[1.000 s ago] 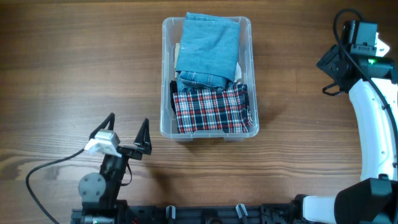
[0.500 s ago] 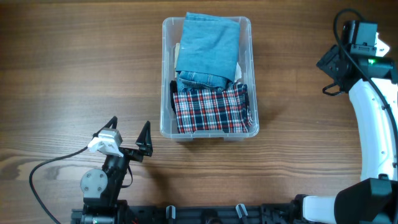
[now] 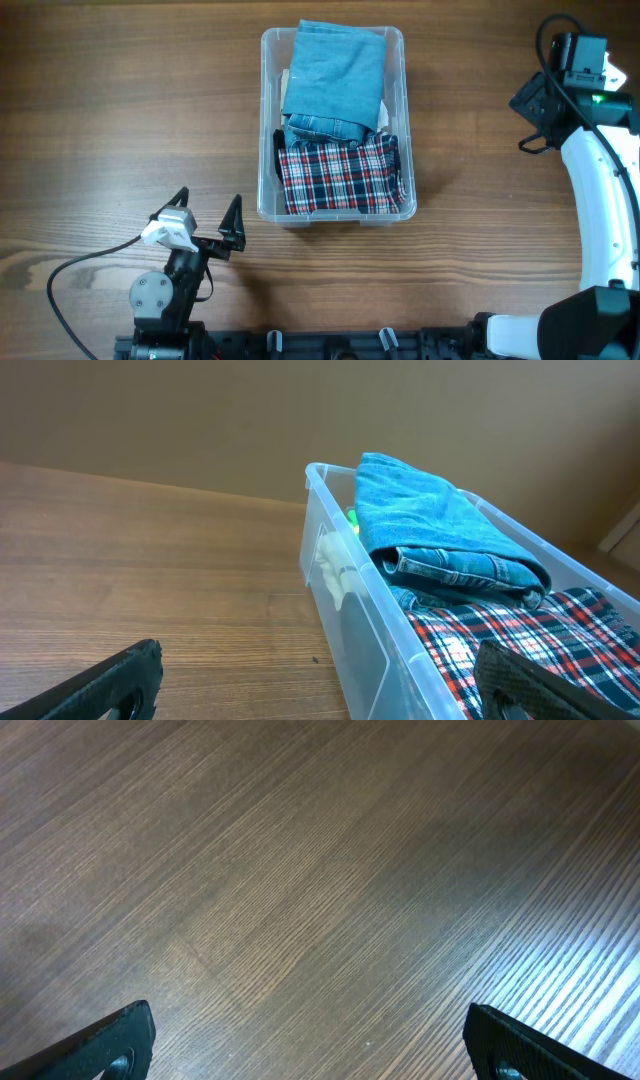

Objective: Pack container

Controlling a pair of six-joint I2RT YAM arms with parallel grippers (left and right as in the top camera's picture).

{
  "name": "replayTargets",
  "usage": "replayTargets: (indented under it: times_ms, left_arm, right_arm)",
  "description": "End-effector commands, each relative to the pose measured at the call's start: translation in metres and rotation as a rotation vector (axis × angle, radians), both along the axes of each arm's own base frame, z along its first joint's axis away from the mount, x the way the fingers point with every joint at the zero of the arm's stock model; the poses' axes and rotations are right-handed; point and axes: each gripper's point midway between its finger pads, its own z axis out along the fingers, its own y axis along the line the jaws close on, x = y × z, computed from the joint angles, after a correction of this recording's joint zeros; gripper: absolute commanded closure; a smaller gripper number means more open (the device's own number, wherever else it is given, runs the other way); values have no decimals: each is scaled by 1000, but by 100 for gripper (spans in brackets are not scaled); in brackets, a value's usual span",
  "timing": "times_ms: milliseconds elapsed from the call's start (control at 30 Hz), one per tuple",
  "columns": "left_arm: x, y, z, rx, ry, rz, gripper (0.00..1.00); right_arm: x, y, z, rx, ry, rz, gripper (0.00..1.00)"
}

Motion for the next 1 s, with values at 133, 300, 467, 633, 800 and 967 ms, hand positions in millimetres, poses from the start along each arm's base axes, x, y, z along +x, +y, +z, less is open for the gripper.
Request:
replayTargets:
  times_ms: [133, 300, 467, 633, 800, 967]
  left_arm:
    - [0, 3, -1, 16, -5, 14, 0]
    - [0, 3, -1, 16, -5, 14, 0]
    - [0, 3, -1, 16, -5, 14, 0]
    - [0, 3, -1, 16, -5, 14, 0]
    - [0, 3, -1, 16, -5, 14, 0]
    - [0, 3, -1, 16, -5, 14, 0]
  right_arm:
    - [-2, -4, -6, -8, 17, -14, 0]
    - [-2, -4, -6, -8, 17, -14, 0]
    - [-2, -4, -6, -8, 17, -14, 0]
    - [-2, -4, -6, -14, 23, -4, 0]
    - [-2, -4, -6, -14, 23, -2, 0]
    - [-2, -4, -5, -14, 23, -2, 0]
